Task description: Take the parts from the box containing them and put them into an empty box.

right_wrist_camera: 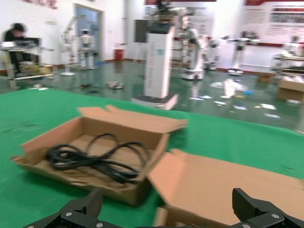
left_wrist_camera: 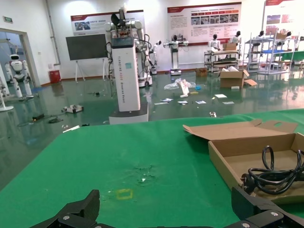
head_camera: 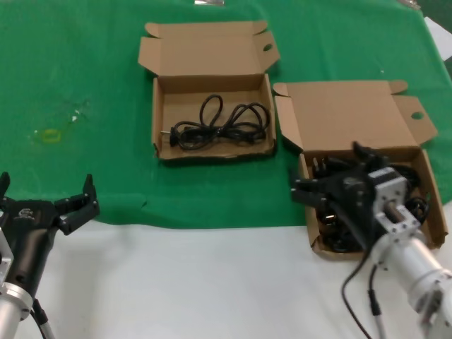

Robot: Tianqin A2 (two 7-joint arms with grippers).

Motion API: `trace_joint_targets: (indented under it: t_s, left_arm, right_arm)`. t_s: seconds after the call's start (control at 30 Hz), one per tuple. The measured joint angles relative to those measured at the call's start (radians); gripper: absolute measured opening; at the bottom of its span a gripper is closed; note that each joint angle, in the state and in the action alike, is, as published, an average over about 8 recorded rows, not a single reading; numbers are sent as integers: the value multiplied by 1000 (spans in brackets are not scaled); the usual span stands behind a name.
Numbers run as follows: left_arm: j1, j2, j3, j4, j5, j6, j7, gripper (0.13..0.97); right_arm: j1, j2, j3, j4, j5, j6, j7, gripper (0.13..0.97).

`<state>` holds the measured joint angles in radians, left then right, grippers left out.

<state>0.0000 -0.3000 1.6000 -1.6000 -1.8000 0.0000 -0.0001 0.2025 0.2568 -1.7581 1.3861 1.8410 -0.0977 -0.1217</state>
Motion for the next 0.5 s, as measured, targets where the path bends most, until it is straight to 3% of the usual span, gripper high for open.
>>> trace_joint_targets:
  t_s: [0.27,0.5]
  left_arm:
    - [0,0,0,0,0,0,0,966]
    - [0,0,0,0,0,0,0,966]
  right_arm:
    - [-130,28,102,138,-26,63,79,966]
    - [-155,33,121,164,-31,75,93,966]
